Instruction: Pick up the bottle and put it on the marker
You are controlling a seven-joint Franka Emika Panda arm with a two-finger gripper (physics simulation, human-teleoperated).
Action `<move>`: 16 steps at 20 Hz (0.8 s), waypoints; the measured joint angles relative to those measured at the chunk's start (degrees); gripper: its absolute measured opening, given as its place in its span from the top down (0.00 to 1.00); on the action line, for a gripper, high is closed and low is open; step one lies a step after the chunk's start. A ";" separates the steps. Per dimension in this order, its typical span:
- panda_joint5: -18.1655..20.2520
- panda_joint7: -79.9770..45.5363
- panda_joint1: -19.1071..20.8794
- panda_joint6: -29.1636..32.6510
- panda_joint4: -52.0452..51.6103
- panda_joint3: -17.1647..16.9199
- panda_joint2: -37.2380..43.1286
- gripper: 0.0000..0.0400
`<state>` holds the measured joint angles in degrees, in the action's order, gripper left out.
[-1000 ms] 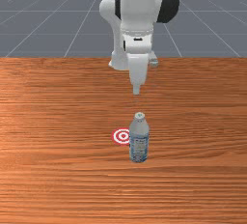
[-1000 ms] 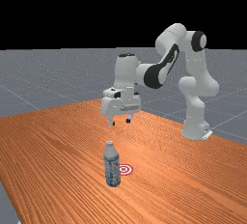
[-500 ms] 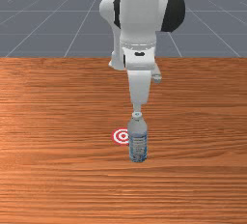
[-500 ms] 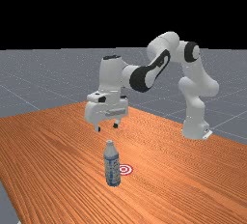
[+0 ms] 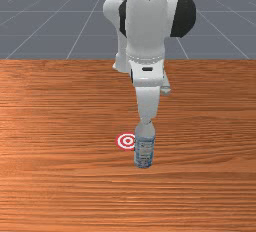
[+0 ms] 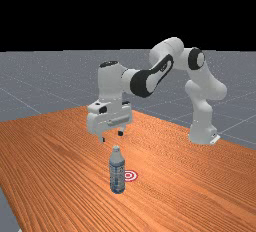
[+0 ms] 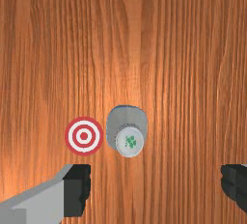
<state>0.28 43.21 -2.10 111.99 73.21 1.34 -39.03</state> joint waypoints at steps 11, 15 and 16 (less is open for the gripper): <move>-1.22 -1.53 -1.39 8.57 7.53 -0.29 2.81 0.00; -0.65 -2.11 -1.86 2.79 2.30 0.19 0.23 0.00; -0.70 -2.26 -2.03 3.58 3.02 0.22 0.58 0.00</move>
<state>-0.42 40.95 -4.12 115.58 76.24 1.56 -38.45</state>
